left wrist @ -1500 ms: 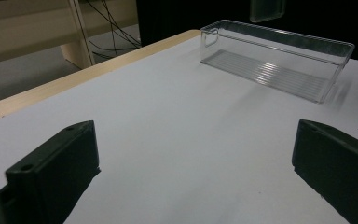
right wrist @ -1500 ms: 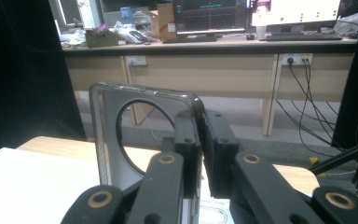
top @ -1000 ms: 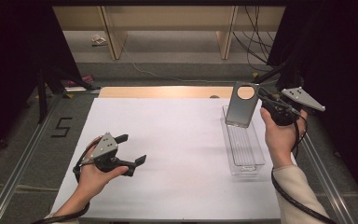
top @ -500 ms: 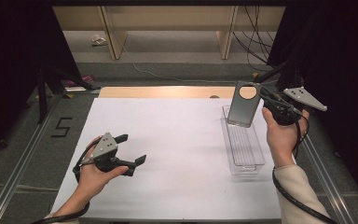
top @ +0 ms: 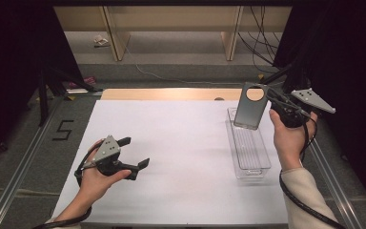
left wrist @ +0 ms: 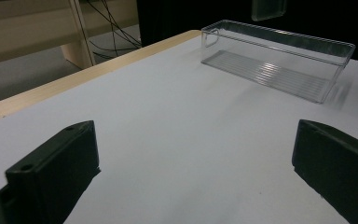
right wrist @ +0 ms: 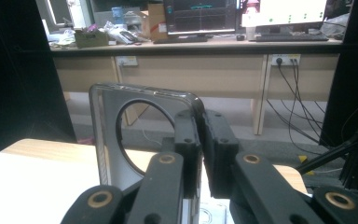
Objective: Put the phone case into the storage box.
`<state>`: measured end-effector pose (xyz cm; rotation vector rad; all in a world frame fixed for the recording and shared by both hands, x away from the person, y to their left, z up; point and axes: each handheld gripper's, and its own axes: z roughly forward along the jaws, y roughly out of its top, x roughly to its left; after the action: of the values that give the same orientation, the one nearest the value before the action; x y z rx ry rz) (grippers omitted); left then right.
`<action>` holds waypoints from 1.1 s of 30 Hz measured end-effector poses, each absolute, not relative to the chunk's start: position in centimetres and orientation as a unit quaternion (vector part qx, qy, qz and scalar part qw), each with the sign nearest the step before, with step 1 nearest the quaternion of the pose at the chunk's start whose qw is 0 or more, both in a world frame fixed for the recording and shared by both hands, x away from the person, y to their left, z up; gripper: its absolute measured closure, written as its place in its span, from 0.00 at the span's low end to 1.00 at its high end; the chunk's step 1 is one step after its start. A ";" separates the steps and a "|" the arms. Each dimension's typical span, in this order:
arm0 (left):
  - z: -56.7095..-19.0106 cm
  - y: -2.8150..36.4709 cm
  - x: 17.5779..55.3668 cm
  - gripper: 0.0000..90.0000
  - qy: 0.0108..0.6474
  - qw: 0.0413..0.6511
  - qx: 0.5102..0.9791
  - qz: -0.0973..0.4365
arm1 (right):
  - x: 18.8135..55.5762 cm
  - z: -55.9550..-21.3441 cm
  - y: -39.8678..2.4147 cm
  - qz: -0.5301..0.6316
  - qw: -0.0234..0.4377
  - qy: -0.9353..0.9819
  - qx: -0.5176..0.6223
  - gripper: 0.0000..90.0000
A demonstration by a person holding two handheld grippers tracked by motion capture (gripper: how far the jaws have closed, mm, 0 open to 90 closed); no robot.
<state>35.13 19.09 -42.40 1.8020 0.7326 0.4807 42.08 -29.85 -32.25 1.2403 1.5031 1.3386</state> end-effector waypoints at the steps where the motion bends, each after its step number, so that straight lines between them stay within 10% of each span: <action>1: -42.4 19.1 35.1 0.00 0.308 0.539 0.758 0.202 | 42.1 -32.3 -29.9 0.524 0.379 0.588 0.486 0.95; 33: -42.5 19.1 35.2 0.00 0.309 0.539 0.757 0.202 | 42.7 -32.6 -30.3 0.516 0.385 0.590 0.486 0.95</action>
<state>35.17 19.12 -42.45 1.8008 0.7359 0.4810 42.69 -30.26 -32.55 1.2389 1.5035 1.3157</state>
